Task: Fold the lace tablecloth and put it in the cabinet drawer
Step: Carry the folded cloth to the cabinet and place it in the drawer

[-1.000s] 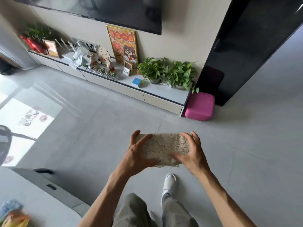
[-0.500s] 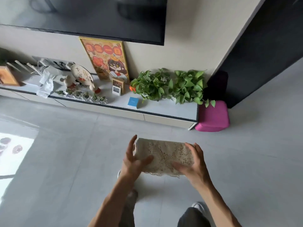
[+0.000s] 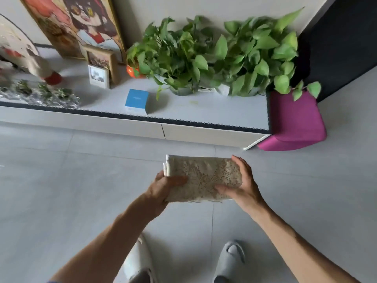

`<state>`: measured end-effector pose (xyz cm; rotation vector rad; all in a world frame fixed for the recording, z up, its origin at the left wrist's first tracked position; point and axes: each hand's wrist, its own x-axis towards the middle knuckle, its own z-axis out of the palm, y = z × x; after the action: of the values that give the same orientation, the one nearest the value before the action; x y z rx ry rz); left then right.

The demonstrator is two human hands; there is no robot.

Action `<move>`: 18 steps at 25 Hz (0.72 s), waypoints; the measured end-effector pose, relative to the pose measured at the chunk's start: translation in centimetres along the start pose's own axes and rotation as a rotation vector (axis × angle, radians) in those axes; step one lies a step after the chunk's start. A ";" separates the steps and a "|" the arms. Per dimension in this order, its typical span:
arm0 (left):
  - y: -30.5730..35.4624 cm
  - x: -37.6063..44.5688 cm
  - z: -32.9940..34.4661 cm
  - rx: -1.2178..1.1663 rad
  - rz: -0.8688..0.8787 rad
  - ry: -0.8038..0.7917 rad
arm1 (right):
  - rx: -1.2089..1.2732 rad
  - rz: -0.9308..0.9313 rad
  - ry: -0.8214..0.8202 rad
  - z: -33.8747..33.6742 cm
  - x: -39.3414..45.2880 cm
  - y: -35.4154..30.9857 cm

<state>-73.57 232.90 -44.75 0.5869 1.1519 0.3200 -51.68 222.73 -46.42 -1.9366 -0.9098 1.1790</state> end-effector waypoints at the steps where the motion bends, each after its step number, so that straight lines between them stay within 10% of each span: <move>1: -1.5 3.8 -0.4 0.035 0.031 0.026 | -0.003 0.003 0.003 0.9 2.9 3.0; 9: -8.4 22.0 -5.7 0.332 0.155 0.244 | 0.645 0.542 -0.023 8.8 21.4 18.8; 15: -8.8 23.1 -10.2 0.360 0.153 0.174 | 1.657 0.400 0.096 9.9 30.5 22.0; 18: -8.1 21.7 -11.6 0.345 0.136 0.057 | 1.749 0.303 0.118 9.9 31.6 22.8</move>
<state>-76.40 240.85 -69.26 0.9668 1.2339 0.2564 -45.07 239.01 -82.53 -0.6075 0.5306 1.2270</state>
